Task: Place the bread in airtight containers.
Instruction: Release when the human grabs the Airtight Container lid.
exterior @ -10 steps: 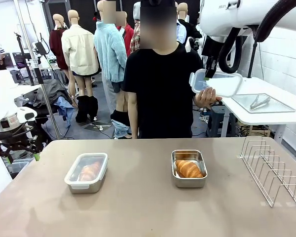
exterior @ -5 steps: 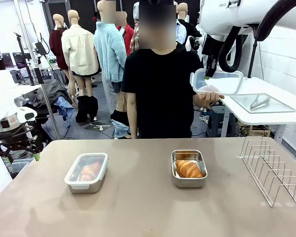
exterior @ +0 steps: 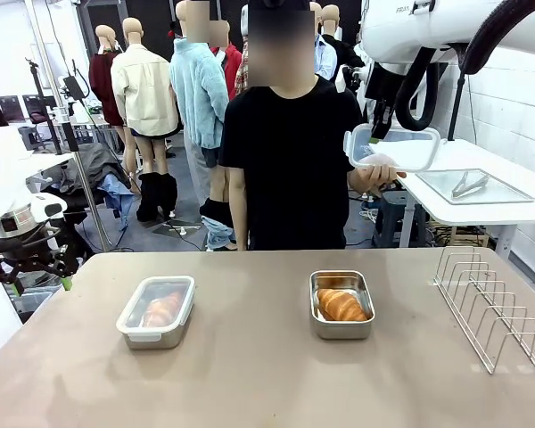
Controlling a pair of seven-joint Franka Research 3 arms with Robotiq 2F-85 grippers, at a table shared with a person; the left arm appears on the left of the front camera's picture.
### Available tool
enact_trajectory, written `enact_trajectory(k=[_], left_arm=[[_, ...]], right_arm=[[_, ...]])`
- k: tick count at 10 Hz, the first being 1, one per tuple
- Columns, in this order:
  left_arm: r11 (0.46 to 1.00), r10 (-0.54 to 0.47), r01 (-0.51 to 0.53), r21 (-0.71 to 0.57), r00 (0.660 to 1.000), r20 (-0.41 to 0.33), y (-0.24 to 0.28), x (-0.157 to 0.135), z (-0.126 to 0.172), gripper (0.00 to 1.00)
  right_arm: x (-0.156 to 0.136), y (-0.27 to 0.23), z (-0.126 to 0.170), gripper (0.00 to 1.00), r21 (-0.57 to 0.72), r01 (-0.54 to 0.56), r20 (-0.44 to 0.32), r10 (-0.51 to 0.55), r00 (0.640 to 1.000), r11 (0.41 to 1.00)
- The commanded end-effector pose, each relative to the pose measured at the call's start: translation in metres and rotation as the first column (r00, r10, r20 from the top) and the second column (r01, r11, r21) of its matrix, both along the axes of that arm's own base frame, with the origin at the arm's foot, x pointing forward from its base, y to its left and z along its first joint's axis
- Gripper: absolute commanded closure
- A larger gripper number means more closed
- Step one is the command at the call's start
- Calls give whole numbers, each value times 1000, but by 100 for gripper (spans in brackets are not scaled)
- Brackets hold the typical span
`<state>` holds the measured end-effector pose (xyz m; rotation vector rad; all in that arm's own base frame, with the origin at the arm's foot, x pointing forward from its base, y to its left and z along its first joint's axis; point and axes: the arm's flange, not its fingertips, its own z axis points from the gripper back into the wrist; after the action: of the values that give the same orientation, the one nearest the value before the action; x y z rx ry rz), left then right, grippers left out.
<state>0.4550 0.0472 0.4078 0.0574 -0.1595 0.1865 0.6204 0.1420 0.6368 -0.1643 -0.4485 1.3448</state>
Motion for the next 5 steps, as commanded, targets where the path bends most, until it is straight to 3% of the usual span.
enact_trajectory(k=[1,2,5], left_arm=[[1000,0,0,-2,1000,2,1,-2,1,0],[1000,0,0,-2,1000,2,1,-2,1,0],[1000,0,0,-2,1000,2,1,-2,1,0]], right_arm=[[0,1,0,100,0,-1,0,1,1000,1000],[0,0,0,86,0,0,0,0,1000,1000],[-21,-29,12,29,57,5,-1,-5,1000,998]])
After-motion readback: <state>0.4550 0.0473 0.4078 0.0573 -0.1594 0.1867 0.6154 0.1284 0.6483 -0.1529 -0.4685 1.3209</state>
